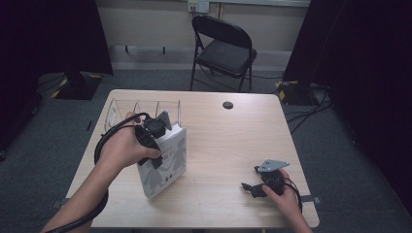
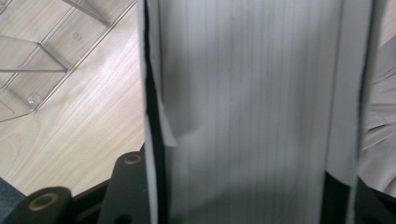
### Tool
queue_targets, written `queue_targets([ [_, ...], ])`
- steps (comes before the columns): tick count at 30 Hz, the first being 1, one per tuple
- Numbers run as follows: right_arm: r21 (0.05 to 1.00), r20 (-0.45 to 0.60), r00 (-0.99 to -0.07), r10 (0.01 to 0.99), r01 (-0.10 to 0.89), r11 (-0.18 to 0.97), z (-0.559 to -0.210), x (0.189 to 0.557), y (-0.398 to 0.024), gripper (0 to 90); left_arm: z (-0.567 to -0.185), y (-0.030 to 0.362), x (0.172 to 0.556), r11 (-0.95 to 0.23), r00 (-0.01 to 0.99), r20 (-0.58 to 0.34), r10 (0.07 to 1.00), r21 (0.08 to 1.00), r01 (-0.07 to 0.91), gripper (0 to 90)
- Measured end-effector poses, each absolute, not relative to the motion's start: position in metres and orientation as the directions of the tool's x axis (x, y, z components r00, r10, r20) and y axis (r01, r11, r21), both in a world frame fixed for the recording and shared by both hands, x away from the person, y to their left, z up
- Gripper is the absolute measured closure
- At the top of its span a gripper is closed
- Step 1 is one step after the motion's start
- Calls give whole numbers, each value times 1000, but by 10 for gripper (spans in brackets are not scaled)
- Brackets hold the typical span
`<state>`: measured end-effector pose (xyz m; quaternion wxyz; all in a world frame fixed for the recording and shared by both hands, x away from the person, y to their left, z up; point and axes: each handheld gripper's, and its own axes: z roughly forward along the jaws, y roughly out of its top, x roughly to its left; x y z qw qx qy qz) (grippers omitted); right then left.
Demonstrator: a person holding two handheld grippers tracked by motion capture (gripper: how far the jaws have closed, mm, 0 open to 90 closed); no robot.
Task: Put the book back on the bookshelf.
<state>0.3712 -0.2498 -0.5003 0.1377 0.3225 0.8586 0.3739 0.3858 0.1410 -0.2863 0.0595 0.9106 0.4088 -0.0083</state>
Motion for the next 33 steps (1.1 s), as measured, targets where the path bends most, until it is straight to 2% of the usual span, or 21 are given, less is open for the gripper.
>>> queue_targets([
  [33,731,5,-754,657,451,512,-500,371,-250,122,-288,184,387,-582,588,-63,806,87,808,530],
])
